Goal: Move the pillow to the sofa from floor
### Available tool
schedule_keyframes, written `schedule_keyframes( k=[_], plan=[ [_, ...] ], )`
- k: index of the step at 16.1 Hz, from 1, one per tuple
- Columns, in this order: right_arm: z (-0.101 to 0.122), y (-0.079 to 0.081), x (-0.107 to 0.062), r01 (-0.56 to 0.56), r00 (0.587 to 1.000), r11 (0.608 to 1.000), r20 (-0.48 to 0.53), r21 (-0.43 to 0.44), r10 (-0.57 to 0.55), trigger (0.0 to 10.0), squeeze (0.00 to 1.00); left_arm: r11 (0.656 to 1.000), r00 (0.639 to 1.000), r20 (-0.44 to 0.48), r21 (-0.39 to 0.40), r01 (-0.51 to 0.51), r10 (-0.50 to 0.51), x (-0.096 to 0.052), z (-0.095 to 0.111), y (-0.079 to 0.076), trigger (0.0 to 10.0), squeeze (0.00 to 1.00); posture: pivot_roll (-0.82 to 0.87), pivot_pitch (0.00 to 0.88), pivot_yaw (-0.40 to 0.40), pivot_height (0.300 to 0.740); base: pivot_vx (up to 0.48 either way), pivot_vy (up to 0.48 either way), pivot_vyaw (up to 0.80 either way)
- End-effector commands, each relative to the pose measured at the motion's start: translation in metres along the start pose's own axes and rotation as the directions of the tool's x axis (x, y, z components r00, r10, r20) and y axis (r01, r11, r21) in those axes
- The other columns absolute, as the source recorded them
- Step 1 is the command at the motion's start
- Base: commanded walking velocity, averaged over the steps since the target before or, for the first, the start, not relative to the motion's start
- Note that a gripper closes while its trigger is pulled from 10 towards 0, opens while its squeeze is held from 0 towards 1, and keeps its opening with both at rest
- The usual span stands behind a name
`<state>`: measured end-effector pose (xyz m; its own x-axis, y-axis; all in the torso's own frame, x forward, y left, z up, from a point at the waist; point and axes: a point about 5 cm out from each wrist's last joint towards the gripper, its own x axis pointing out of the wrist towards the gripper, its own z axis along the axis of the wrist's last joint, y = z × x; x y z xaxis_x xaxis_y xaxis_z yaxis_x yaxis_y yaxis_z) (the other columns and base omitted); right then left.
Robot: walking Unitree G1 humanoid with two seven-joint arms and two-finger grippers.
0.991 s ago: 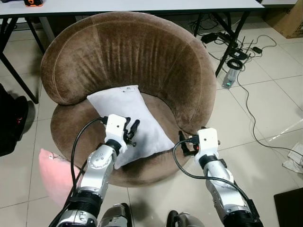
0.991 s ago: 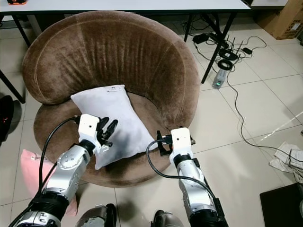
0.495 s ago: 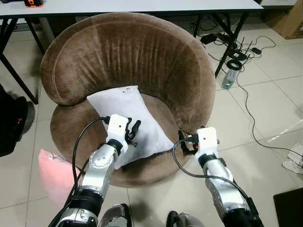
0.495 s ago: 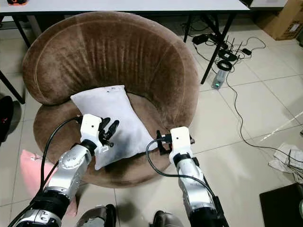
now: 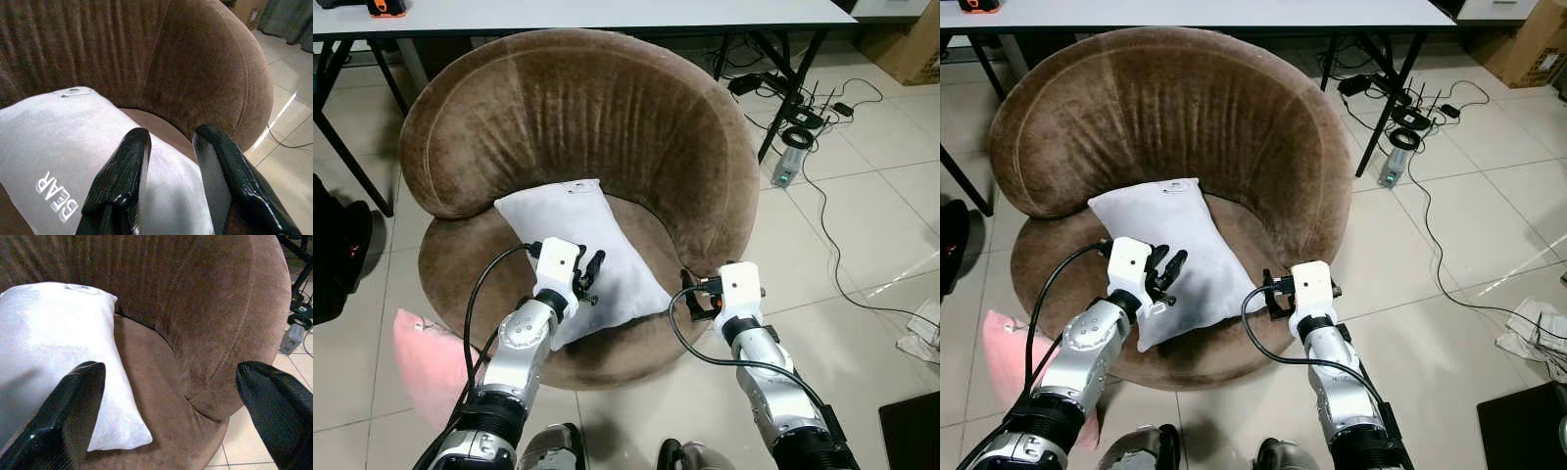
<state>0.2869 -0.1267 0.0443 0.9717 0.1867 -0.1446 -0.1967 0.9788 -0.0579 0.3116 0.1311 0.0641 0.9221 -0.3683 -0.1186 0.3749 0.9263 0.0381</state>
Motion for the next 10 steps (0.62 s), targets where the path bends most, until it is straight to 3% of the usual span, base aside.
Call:
schedule_keyframes(
  k=[1, 10],
  plan=[
    [-0.0013, -0.0056, 0.0001, 0.020, 1.000, 1.000, -0.013, 0.001, -0.020, 10.0, 0.00, 1.000, 1.000, 0.003, 0.017, 0.012, -0.012, 0.0037, 0.0022, -0.0037, 10.0, 0.00, 0.11, 0.094, -0.067, 0.740, 0.000, 0.000, 0.00],
    [0.0016, -0.0048, 0.0013, 0.020, 1.000, 1.000, -0.006, 0.002, -0.020, 10.0, 0.00, 0.999, 1.000, 0.003, 0.021, 0.025, -0.025, 0.0047, 0.0033, -0.0056, 10.0, 0.00, 0.10, 0.115, -0.058, 0.740, 0.000, 0.000, 0.00]
  ],
)
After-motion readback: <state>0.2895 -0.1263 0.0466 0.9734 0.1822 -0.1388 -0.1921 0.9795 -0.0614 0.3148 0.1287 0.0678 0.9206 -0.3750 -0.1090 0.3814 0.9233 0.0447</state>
